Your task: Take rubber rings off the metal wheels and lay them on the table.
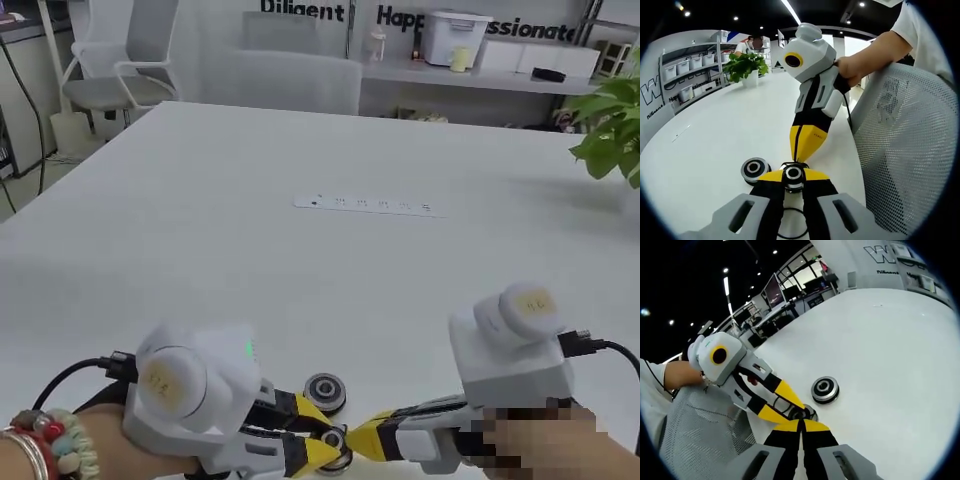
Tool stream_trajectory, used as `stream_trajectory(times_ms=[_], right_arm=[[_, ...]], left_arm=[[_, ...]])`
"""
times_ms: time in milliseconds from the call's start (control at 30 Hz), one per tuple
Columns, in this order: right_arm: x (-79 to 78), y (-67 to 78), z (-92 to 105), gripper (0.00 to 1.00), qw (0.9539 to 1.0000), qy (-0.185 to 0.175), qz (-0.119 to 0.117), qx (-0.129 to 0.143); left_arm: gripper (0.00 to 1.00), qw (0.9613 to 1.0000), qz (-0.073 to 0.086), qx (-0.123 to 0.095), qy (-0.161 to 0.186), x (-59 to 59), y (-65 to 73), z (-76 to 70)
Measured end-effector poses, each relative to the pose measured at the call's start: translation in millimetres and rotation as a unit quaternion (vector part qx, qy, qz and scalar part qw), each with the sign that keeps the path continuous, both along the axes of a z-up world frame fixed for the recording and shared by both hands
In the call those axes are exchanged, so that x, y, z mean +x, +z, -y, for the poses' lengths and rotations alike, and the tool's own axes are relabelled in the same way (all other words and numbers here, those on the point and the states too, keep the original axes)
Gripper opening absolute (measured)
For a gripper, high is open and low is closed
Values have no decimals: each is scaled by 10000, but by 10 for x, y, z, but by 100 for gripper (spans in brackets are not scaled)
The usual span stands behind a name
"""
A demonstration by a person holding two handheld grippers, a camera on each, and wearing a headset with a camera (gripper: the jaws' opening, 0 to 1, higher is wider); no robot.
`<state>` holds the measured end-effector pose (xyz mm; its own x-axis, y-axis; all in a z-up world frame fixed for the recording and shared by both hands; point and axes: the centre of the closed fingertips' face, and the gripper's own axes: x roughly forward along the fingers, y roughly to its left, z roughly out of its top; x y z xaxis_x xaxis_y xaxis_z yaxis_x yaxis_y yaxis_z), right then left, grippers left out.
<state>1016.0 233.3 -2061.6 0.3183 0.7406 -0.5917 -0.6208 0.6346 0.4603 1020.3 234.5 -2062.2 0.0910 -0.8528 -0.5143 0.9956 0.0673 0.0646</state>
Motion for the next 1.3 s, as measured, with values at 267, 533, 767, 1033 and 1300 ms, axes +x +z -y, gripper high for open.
stream_trajectory(times_ms=[267, 533, 767, 1033, 1300], right_arm=[[-3, 18, -38, 0, 10000, 4, 0, 73], [-14, 3, -67, 0, 10000, 35, 8, -1], [10, -21, 0, 0, 9999, -132, -68, -39], [13, -23, 12, 0, 9999, -146, -61, -69], [34, -6, 33, 0, 9997, -230, -84, -19]], left_arm=[[8, 10000, -13, -15, 11, -2, -1, -1], [8, 9999, -51, -82, 58, -2, 0, 0], [8, 9998, -120, -91, 109, -1, 2, 2], [9, 9998, -93, 155, 42, -9, 8, 11], [25, 9991, -42, 296, -293, -129, 64, 11]])
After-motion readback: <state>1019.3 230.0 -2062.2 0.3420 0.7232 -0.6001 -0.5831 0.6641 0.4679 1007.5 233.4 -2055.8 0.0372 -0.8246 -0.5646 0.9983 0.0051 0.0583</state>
